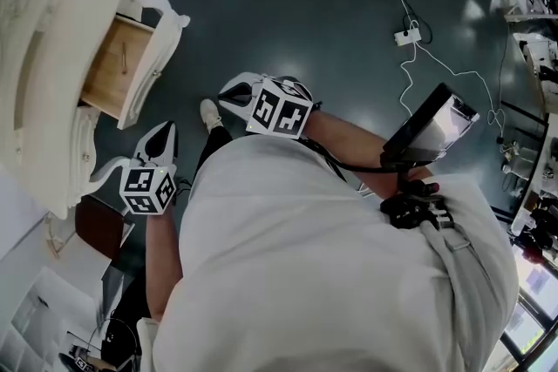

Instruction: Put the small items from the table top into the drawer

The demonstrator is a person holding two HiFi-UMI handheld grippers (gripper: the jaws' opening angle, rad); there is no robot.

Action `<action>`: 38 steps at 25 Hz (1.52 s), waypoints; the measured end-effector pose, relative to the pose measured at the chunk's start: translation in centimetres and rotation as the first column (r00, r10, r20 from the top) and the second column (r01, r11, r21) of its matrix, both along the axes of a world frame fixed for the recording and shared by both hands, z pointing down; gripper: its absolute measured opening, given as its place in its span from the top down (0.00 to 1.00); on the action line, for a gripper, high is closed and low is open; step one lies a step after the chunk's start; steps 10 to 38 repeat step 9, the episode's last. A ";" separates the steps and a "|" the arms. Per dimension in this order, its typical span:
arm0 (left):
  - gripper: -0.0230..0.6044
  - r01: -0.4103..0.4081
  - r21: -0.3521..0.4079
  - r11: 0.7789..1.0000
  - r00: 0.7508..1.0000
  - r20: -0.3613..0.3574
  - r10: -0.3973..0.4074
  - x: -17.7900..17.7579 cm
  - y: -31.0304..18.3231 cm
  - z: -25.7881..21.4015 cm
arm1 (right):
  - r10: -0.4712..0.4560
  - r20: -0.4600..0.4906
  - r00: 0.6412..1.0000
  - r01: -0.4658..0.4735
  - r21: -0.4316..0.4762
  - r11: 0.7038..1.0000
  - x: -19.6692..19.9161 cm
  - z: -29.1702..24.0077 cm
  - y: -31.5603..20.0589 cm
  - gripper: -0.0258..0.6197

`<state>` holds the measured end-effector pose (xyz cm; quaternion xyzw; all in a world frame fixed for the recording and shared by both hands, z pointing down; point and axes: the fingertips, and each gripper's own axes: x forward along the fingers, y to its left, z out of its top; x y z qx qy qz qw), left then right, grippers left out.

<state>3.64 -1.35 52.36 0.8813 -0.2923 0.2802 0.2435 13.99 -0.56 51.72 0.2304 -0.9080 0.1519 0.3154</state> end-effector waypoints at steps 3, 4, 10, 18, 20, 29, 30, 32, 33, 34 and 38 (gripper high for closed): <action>0.96 0.001 0.004 1.000 1.000 0.005 -0.001 -0.4 -0.1 0.3 | 0.002 -0.004 1.000 -0.002 0.004 1.000 -0.1 0.3 0.0 0.96; 0.96 0.002 0.006 1.000 1.000 0.007 -0.002 -0.5 -0.1 0.4 | 0.002 -0.005 1.000 -0.002 0.004 1.000 -0.1 0.4 0.1 0.96; 0.96 0.012 0.007 1.000 1.000 0.017 -0.012 -0.9 -0.1 0.6 | -0.001 -0.005 1.000 0.001 0.007 1.000 -0.1 0.7 0.3 0.96; 0.96 0.012 0.007 1.000 1.000 0.017 -0.012 -0.9 -0.1 0.6 | -0.001 -0.005 1.000 0.001 0.007 1.000 -0.1 0.7 0.3 0.96; 0.96 0.012 0.007 1.000 1.000 0.017 -0.012 -0.9 -0.1 0.6 | -0.001 -0.005 1.000 0.001 0.007 1.000 -0.1 0.7 0.3 0.96; 0.96 0.012 0.007 1.000 1.000 0.017 -0.012 -0.9 -0.1 0.6 | -0.001 -0.005 1.000 0.001 0.007 1.000 -0.1 0.7 0.3 0.96; 0.96 0.012 0.007 1.000 1.000 0.017 -0.012 -0.9 -0.1 0.6 | -0.001 -0.005 1.000 0.001 0.007 1.000 -0.1 0.7 0.3 0.96; 0.96 0.012 0.007 1.000 1.000 0.017 -0.012 -0.9 -0.1 0.6 | -0.001 -0.005 1.000 0.001 0.007 1.000 -0.1 0.7 0.3 0.96; 0.96 0.012 0.007 1.000 1.000 0.017 -0.012 -0.9 -0.1 0.6 | -0.001 -0.005 1.000 0.001 0.007 1.000 -0.1 0.7 0.3 0.96; 0.96 0.012 0.007 1.000 1.000 0.017 -0.012 -0.9 -0.1 0.6 | -0.001 -0.005 1.000 0.001 0.007 1.000 -0.1 0.7 0.3 0.96; 0.96 0.012 0.007 1.000 1.000 0.017 -0.012 -0.9 -0.1 0.6 | -0.001 -0.005 1.000 0.001 0.007 1.000 -0.1 0.7 0.3 0.96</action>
